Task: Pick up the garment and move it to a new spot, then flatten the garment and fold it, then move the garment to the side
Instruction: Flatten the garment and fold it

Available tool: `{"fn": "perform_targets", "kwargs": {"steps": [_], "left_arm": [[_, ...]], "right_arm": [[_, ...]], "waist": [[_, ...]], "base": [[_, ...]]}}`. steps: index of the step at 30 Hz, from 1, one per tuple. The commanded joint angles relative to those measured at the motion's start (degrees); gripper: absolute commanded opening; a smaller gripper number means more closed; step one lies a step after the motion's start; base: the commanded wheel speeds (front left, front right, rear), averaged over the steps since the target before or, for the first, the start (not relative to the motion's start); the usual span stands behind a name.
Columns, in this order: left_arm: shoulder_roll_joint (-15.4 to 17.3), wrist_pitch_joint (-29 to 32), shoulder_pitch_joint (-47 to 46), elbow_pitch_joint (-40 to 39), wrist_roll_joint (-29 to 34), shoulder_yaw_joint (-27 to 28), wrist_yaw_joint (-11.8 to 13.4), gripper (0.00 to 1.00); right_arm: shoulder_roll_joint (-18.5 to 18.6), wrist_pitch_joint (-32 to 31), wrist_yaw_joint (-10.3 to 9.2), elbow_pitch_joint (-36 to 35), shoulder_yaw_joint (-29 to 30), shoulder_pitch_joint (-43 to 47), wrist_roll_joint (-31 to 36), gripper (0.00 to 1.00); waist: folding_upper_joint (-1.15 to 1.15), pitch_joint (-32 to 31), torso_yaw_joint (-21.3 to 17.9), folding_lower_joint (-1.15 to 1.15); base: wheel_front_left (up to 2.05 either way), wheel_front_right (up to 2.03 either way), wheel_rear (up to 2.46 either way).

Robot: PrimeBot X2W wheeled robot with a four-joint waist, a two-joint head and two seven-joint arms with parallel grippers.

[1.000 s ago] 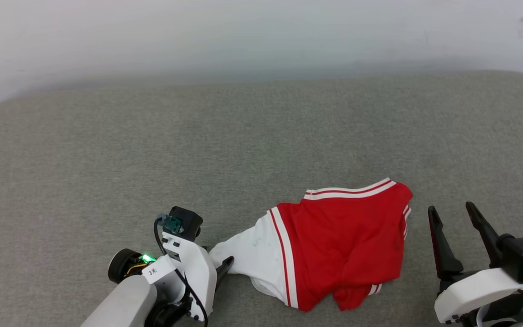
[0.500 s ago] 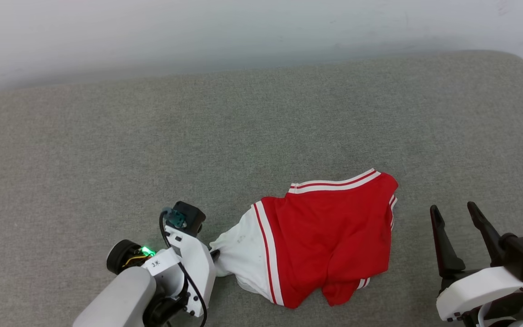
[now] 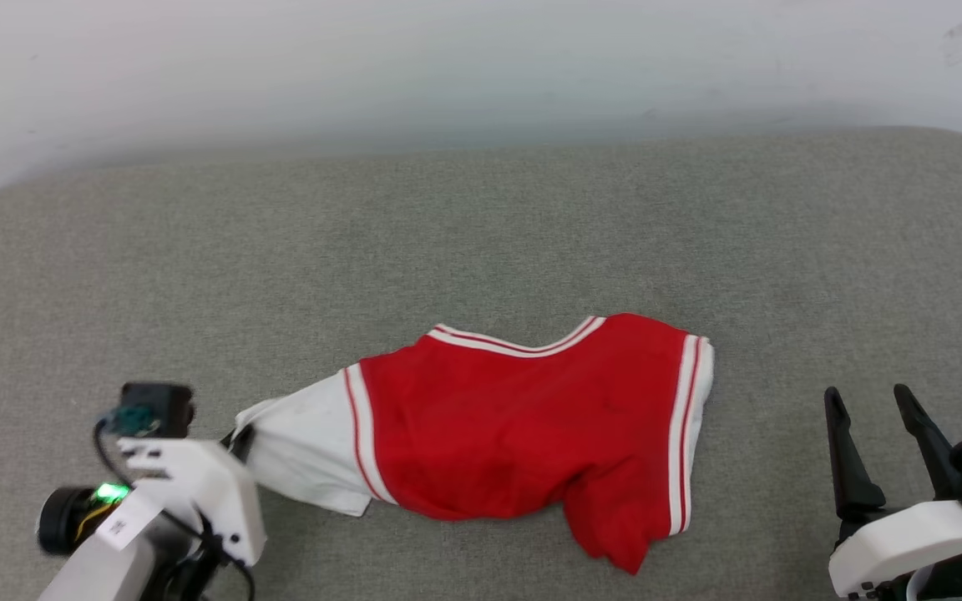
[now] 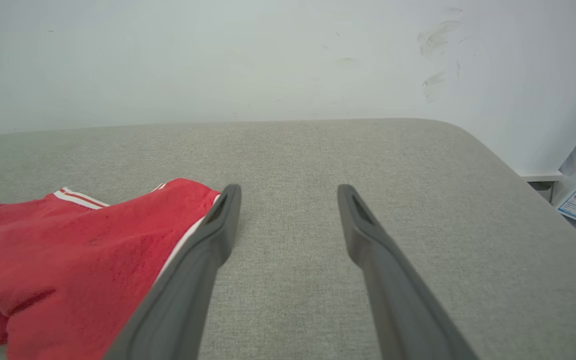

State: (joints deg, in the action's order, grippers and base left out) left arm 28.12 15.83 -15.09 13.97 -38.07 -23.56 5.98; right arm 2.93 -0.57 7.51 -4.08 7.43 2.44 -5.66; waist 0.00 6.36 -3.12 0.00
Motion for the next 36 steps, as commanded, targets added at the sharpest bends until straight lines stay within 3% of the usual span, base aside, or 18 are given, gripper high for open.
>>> {"fn": "perform_targets", "kwargs": {"steps": [1, 8, 17, 18, 19, 20, 29, 36], "left_arm": [[0.47, -0.69, 2.00, -0.58, -0.73, 1.10, 1.07, 0.00], [0.54, -2.86, 11.26, -0.85, -5.29, 5.78, 4.72, 0.00], [-3.60, -5.08, 19.43, 2.68, -8.46, 5.40, 4.77, 0.00], [-3.96, -5.51, 19.40, 3.02, -8.36, 5.09, 4.45, 0.09], [-4.40, -6.12, 19.16, 3.29, -8.23, 4.95, 4.15, 0.41], [-4.82, -9.26, 17.23, 3.40, -7.14, 4.93, 3.48, 1.00], [-4.31, -23.78, 12.99, 1.30, -1.62, 6.71, 2.60, 1.00], [-4.86, -29.93, 10.24, -3.20, 2.95, 6.65, 1.86, 1.00]], "right_arm": [[-0.08, -0.30, -0.04, -0.22, 0.25, 0.63, -0.10, 1.00], [-0.08, -1.38, -0.04, -0.99, 0.96, 1.39, 0.39, 1.00], [-0.08, -2.53, -0.04, -1.48, 1.00, 2.16, 0.31, 1.00], [-0.08, -2.64, -0.04, -1.51, 1.15, 2.20, 0.20, 1.00], [-0.08, -2.78, -0.04, -1.60, 1.24, 2.27, 0.12, 1.00], [-0.08, -3.05, -0.04, -1.64, 1.27, 2.38, 0.01, 1.00], [-0.07, -3.37, -0.04, -1.17, 1.65, 1.82, -1.22, 1.00], [-0.08, -4.10, -0.04, 0.67, 3.15, 0.24, -2.86, 1.00]], "waist": [[0.00, -0.09, 0.39, 0.00], [0.00, -0.36, 1.70, 0.00], [0.00, -1.57, 1.71, 0.00], [0.00, -1.71, 1.77, 0.00], [0.00, -1.79, 1.84, 0.00], [0.00, -2.09, 2.04, 0.00], [0.00, -3.18, 2.21, 0.00], [0.00, -2.79, 3.32, 0.00]], "base": [[0.00, 0.00, 0.00], [0.00, 0.00, 0.00], [0.00, 0.00, 0.00], [0.00, 0.00, 0.00], [0.00, 0.00, 0.00], [0.00, 0.00, 0.00], [0.00, 0.00, 0.00], [0.00, 0.00, 0.00]]}}
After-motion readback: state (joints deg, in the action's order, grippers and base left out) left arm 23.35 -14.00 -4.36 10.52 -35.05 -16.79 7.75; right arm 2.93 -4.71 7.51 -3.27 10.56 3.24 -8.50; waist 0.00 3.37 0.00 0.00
